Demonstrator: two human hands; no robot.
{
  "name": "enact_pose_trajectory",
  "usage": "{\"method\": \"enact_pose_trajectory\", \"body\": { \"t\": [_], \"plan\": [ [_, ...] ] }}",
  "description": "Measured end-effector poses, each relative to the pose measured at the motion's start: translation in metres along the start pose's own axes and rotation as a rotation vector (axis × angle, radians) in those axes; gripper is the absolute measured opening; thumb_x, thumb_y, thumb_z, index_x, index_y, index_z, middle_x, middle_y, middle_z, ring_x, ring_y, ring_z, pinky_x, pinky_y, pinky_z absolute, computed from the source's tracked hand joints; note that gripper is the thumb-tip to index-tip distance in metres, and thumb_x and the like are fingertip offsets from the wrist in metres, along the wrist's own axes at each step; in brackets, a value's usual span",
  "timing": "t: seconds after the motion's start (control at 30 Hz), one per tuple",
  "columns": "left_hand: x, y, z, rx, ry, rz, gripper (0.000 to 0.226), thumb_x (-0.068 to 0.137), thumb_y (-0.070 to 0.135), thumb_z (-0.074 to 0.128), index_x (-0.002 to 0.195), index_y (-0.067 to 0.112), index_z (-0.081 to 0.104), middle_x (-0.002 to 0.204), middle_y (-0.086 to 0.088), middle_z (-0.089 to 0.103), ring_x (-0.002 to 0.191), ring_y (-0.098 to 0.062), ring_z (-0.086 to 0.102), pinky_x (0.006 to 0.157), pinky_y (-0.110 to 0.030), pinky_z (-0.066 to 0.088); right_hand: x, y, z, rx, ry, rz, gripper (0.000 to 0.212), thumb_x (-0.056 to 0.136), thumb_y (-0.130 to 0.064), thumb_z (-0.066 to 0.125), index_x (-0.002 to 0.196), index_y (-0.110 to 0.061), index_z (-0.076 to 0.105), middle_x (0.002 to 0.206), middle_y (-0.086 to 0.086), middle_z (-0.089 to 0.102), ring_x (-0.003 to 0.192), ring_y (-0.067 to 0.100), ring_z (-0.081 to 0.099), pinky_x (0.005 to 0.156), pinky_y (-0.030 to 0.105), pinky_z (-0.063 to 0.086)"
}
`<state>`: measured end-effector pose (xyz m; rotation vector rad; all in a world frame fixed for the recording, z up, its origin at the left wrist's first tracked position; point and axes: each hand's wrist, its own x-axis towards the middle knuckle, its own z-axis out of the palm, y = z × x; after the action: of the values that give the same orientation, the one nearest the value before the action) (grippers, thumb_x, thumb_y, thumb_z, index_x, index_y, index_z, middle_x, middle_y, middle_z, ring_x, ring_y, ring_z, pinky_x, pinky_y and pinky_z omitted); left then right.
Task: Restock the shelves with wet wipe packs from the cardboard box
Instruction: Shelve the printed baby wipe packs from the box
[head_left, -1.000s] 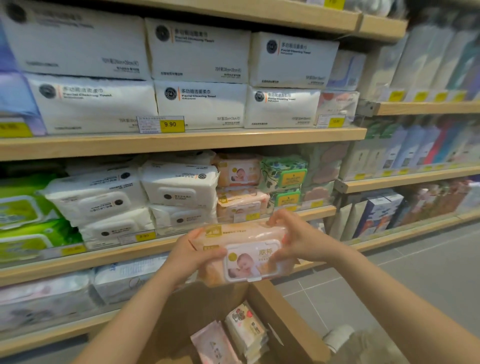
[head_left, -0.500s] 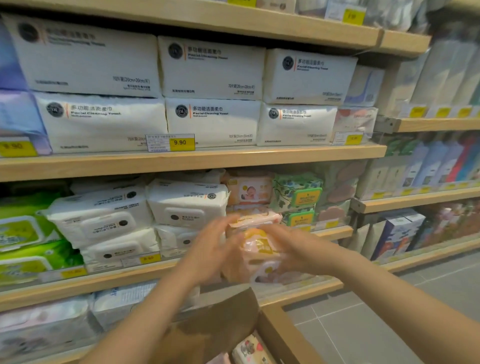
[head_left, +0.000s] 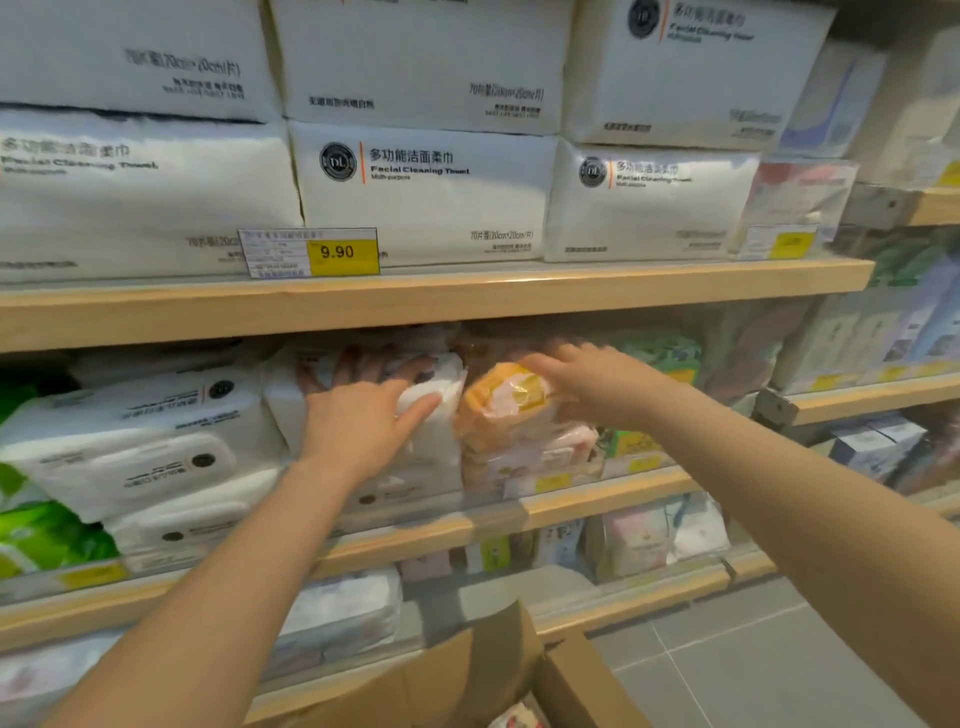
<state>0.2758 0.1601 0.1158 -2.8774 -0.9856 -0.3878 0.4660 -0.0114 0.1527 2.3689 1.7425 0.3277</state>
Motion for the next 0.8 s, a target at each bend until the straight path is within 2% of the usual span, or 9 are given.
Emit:
{"method": "enact_pose_trajectory", "body": {
  "t": [0.13,0.2,0.27,0.37,0.43,0.5,0.57,0.67,0.8],
  "plan": [
    [0.001,0.001,0.002,-0.013,0.007,-0.012,0.059,0.089,0.067,0.018,0.129,0.039,0.049,0.128,-0.003,0.055,0.120,-0.032,0.048,0.107,-0.059,0.023,0.024,-0.012,0.005,-0.057,-0.136,0.033,0.080,0.089,-0.031,0.060,0.149,-0.036,0.007,0.132,0.010,0.051,0.114,0.030,0.053,0.085,0.038,0.045],
    [0.003,0.000,0.004,-0.017,0.023,-0.004,0.060,0.088,0.070,0.015,0.132,0.042,0.045,0.134,-0.002,0.051,0.125,-0.031,0.044,0.108,-0.060,0.017,0.033,-0.009,0.001,0.062,-0.207,0.081,0.084,0.090,-0.025,0.059,0.148,-0.040,0.000,0.128,0.011,0.055,0.105,0.028,0.057,0.080,0.035,0.048],
    [0.005,-0.002,0.006,0.000,0.040,0.008,0.066,0.083,0.076,0.008,0.136,0.048,0.037,0.140,0.001,0.046,0.130,-0.029,0.039,0.108,-0.062,0.012,0.036,-0.007,-0.002,0.275,-0.267,0.149,0.075,0.096,-0.027,0.051,0.147,-0.043,-0.001,0.128,0.005,0.053,0.093,0.023,0.057,0.078,0.033,0.049],
    [0.003,-0.001,0.005,-0.013,0.005,-0.002,0.081,0.072,0.084,0.004,0.135,0.047,0.039,0.134,-0.001,0.052,0.124,-0.028,0.045,0.107,-0.060,0.017,0.026,-0.017,0.002,0.297,-0.198,0.098,0.082,0.092,-0.041,0.055,0.149,-0.034,-0.004,0.123,0.007,0.057,0.098,0.023,0.056,0.080,0.030,0.044],
    [0.003,0.001,0.004,-0.022,0.013,-0.010,0.085,0.067,0.083,0.002,0.133,0.046,0.041,0.130,-0.002,0.055,0.121,-0.028,0.049,0.107,-0.059,0.023,0.019,-0.028,0.018,0.224,-0.026,0.084,0.086,0.084,-0.059,0.055,0.149,-0.032,0.005,0.123,0.010,0.055,0.106,0.029,0.054,0.090,0.041,0.042],
    [0.001,0.003,0.005,0.003,0.032,-0.010,0.082,0.069,0.082,0.004,0.136,0.049,0.036,0.134,-0.001,0.053,0.124,-0.028,0.046,0.108,-0.062,0.017,0.014,-0.035,0.030,0.189,0.063,0.125,0.077,0.082,-0.066,0.049,0.145,-0.032,0.021,0.125,0.011,0.052,0.112,0.034,0.051,0.093,0.047,0.039],
    [0.001,0.003,0.006,0.006,0.038,-0.015,0.078,0.073,0.080,0.009,0.135,0.045,0.040,0.129,-0.002,0.056,0.122,-0.030,0.048,0.106,-0.062,0.022,0.015,-0.037,0.035,0.176,0.075,0.172,0.067,0.084,-0.065,0.046,0.140,-0.029,0.031,0.126,0.010,0.052,0.112,0.035,0.050,0.093,0.047,0.038],
    [0.000,0.002,0.005,-0.029,0.036,-0.030,0.080,0.074,0.081,0.011,0.126,0.036,0.052,0.109,-0.004,0.065,0.106,-0.030,0.057,0.096,-0.053,0.038,0.021,-0.042,0.036,0.221,0.096,0.249,0.054,0.089,-0.061,0.041,0.125,-0.022,0.046,0.116,0.010,0.057,0.107,0.033,0.052,0.092,0.047,0.037],
    [0.001,0.003,0.006,-0.043,0.027,-0.044,0.077,0.076,0.080,0.016,0.126,0.035,0.054,0.115,-0.006,0.063,0.110,-0.029,0.055,0.099,-0.051,0.035,0.027,-0.049,0.039,0.242,0.123,0.331,0.046,0.091,-0.056,0.043,0.112,-0.017,0.054,0.110,0.010,0.060,0.105,0.032,0.054,0.092,0.047,0.036]
  ]
}}
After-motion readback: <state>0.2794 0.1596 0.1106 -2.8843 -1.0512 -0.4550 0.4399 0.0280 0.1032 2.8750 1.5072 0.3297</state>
